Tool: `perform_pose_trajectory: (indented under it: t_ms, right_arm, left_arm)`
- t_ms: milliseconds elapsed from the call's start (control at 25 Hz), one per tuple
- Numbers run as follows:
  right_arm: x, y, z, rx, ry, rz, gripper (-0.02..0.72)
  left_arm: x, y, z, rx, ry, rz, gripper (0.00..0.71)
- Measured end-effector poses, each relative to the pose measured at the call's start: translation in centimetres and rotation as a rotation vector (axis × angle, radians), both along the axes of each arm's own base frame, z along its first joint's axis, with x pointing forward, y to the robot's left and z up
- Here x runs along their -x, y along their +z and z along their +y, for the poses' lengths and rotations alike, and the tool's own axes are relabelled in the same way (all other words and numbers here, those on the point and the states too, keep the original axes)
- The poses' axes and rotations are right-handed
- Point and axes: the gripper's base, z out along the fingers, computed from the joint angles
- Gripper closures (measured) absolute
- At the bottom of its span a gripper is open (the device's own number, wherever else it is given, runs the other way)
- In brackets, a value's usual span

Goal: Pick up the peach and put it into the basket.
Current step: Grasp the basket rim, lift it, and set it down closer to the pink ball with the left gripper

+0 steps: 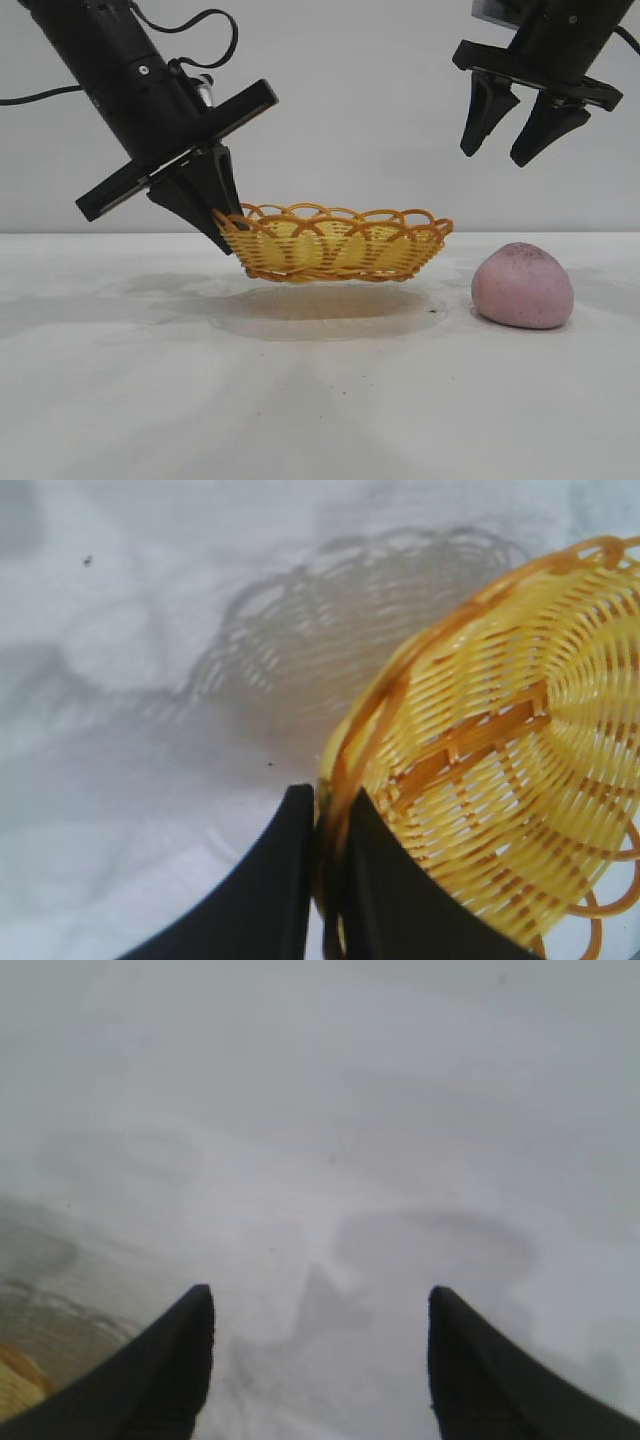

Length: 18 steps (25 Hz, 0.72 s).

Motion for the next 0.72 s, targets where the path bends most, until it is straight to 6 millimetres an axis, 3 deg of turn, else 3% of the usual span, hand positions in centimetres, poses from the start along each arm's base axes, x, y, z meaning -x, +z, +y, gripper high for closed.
perform_pose_trajectory:
  t_ms: [160,200,280,520,720]
  right_arm:
    - [0.0,0.0,0.0,0.0,0.002,0.004,0.307]
    - [0.0,0.0,0.0,0.0,0.003,0.005,0.307]
    - [0.1,0.0,0.0,0.0,0.004,0.007,0.307]
    - [0.3,0.3,0.0,-0.003,0.012,0.016,0.307]
    - [1.2,1.2,0.1,-0.006,0.051,0.059,0.307]
  left_arm:
    - [0.0,-0.1,0.1,-0.018,-0.006,0.0,0.71]
    - [0.0,-0.1,0.1,-0.018,-0.002,0.002,0.653]
    - [0.0,-0.1,0.1,-0.015,0.015,0.013,0.653]
    - [0.2,-0.1,0.1,-0.008,0.04,0.052,0.338]
    - [1.1,0.0,0.1,-0.011,-0.016,0.125,0.219]
